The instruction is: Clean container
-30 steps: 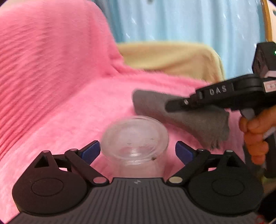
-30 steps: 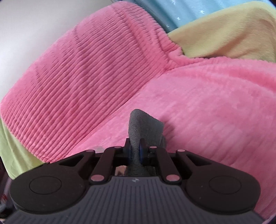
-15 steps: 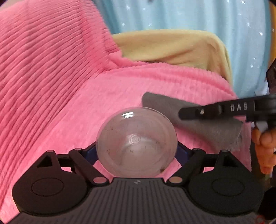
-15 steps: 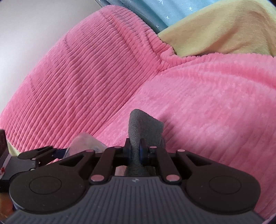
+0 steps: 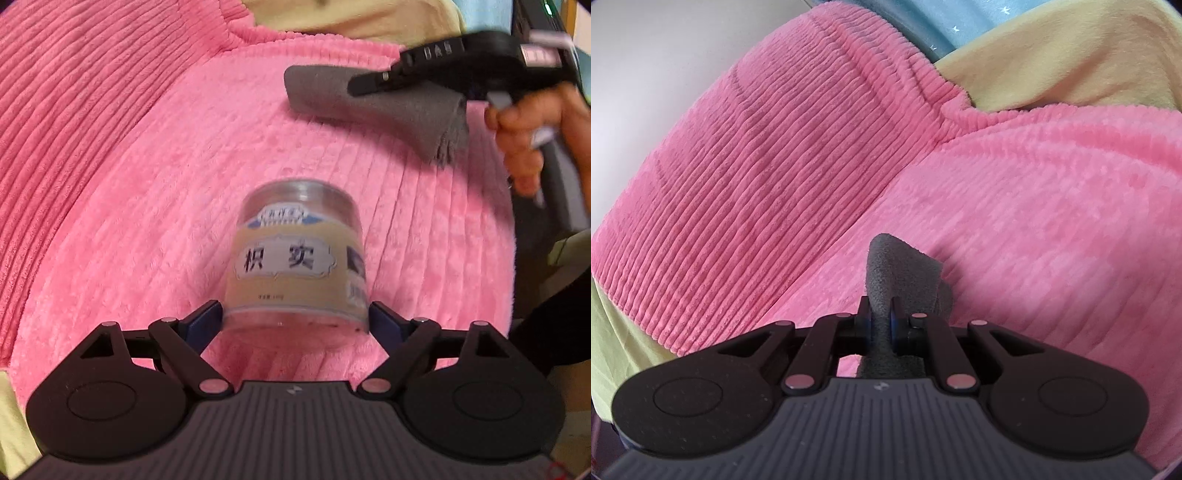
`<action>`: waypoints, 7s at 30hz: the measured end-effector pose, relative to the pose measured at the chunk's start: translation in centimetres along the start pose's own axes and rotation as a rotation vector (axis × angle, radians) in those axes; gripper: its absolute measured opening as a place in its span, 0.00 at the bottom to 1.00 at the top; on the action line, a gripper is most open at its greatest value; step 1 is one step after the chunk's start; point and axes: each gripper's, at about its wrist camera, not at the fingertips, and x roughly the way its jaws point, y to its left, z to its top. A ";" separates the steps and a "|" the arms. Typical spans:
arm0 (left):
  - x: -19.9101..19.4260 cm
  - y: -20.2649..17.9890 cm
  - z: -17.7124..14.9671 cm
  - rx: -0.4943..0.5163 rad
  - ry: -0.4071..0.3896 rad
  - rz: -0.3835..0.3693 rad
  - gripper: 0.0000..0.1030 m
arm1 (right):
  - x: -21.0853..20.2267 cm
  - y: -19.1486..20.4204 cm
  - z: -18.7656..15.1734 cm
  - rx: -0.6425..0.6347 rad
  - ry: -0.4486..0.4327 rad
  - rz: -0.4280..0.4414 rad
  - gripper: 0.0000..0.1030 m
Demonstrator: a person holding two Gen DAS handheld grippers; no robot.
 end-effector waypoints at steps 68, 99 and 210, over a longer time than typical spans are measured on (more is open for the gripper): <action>4.9 -2.0 -2.3 -0.071 -0.625 0.081 0.82 | 2.7 7.2 -1.2 -0.394 0.146 0.279 0.06; 5.1 -1.0 -2.3 -0.098 -0.612 0.051 0.82 | 0.1 6.5 -1.9 -0.398 0.178 0.257 0.07; 4.9 -5.4 -1.9 -0.081 -0.599 0.121 0.82 | 0.4 11.7 2.7 -0.883 0.512 -0.006 0.08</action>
